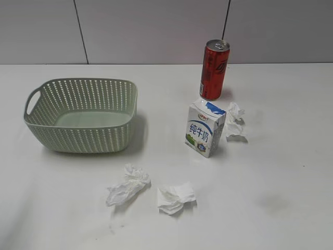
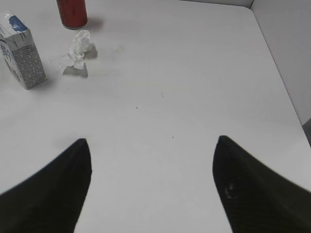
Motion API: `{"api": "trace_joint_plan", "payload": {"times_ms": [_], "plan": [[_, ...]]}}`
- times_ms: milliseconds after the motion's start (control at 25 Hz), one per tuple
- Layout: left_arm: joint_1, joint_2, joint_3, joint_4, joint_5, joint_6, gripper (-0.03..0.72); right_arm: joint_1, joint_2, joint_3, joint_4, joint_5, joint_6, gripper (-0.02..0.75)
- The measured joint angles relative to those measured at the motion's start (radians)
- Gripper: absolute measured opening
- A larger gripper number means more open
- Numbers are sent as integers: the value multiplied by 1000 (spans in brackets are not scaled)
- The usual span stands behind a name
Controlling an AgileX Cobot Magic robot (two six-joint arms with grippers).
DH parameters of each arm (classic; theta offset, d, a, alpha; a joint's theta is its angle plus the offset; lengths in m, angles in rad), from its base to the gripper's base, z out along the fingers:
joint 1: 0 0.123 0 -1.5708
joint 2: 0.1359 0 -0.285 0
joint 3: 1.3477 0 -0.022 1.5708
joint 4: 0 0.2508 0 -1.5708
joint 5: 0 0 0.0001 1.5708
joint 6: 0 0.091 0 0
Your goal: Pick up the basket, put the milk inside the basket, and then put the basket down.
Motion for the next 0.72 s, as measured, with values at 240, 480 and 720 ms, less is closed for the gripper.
{"api": "trace_joint_plan", "payload": {"times_ms": [240,480,720], "plan": [[0,331,-198,-3,122,0,646,0,0,0,0,0,0,592],[0,624,-482,-53,387,33,646,0,0,0,0,0,0,592],[0,845,-683,-111,528,90,645,0,0,0,0,0,0,592]]}}
